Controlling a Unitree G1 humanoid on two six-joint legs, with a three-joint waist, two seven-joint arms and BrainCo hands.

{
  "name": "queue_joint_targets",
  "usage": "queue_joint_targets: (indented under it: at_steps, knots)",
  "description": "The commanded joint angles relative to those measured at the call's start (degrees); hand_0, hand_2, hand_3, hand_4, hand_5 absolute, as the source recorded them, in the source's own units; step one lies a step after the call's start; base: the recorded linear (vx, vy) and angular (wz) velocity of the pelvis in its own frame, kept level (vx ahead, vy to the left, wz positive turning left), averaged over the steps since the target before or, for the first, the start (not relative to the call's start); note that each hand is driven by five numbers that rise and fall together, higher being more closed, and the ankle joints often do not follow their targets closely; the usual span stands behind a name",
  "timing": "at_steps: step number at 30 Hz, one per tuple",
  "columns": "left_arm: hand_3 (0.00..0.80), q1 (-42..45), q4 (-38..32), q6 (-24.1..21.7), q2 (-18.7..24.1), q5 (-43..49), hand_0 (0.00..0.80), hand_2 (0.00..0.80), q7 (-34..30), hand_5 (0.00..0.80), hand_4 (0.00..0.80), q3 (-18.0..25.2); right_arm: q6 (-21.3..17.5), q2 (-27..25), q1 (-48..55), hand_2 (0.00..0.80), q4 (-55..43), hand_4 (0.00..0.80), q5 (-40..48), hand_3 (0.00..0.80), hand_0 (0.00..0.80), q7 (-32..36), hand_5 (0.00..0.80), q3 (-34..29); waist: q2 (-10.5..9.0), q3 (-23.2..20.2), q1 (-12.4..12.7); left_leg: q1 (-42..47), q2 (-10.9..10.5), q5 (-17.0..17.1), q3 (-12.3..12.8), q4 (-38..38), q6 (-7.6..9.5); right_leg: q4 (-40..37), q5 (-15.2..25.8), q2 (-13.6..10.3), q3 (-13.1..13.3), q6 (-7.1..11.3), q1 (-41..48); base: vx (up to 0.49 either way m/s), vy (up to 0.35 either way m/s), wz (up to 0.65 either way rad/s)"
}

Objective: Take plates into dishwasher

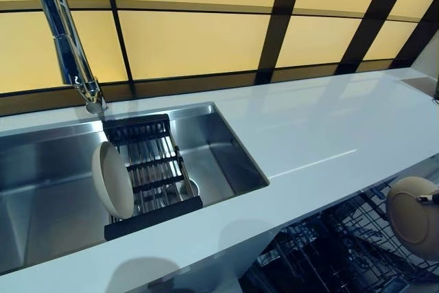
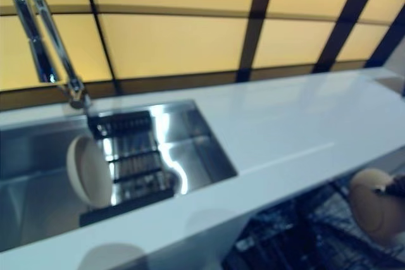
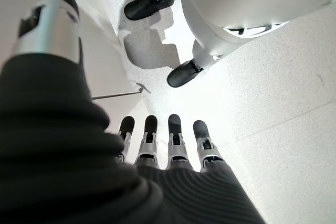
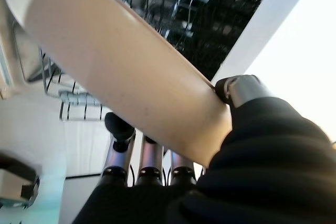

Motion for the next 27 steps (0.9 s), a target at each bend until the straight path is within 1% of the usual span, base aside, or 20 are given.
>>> queue_joint_targets:
  at_steps: [1, 4, 10, 17, 27]
  knots:
    - [0.000, -0.66, 2.79, 0.19, 0.62, 3.24, 0.000, 0.000, -0.45, 0.000, 0.000, 2.26, -0.87, 2.78, -2.47, 0.800, -2.21, 0.800, -0.56, 0.800, 0.800, -1.45, 0.800, -2.35, -1.01, -1.85, 1.13, 0.37, 0.30, -2.16, -3.30, 0.18, 0.64, 0.45, 1.93, 0.18, -1.38, 5.36, 0.00, 0.000, 0.000, 0.00]
    - [0.000, -0.68, 2.88, -0.07, 0.18, 2.54, 0.000, 0.000, -0.45, 0.000, 0.000, 2.37, -0.27, 6.63, -1.74, 0.800, -5.36, 0.800, -0.77, 0.800, 0.800, -4.05, 0.800, -0.63, -0.69, -1.65, 0.97, 0.51, 0.31, -2.23, -3.13, 0.18, 0.65, 0.48, 1.75, 0.16, -1.25, 5.31, 0.08, -0.001, 0.017, -0.02]
    - [0.000, -0.54, 2.19, -0.44, -0.84, 0.70, 0.000, 0.000, 0.44, 0.000, 0.000, 2.89, -1.55, 12.62, 1.22, 0.800, -7.17, 0.800, -2.51, 0.800, 0.800, -5.45, 0.800, 0.48, -0.04, -1.41, 1.27, 0.69, 0.23, -2.33, -3.08, 0.18, 0.76, 0.38, 1.58, -0.15, -1.52, 5.31, 0.45, 0.000, 0.000, 0.00]
    - [0.000, -0.46, 1.89, -0.75, -1.10, 0.15, 0.000, 0.000, 0.92, 0.000, 0.000, 3.07, -2.14, 16.09, 0.74, 0.800, -7.20, 0.800, -2.71, 0.800, 0.800, -6.84, 0.800, 3.01, 0.50, -1.14, 1.95, 0.36, -0.24, -2.33, -3.68, 0.18, 0.85, 0.40, 1.49, -0.61, -2.15, 5.35, 0.34, 0.000, 0.000, 0.00]
    - [0.000, -0.52, 0.22, -0.67, -1.36, -1.80, 0.000, 0.000, 1.68, 0.000, 0.000, 3.37, -5.94, 20.34, -0.15, 0.800, -3.59, 0.800, -9.09, 0.800, 0.800, -9.03, 0.800, 8.59, 1.18, -0.74, 3.48, 0.10, -0.54, -2.03, -4.51, 0.18, 0.85, 0.50, 1.16, -1.41, -3.22, 5.45, 0.70, 0.000, 0.000, 0.00]
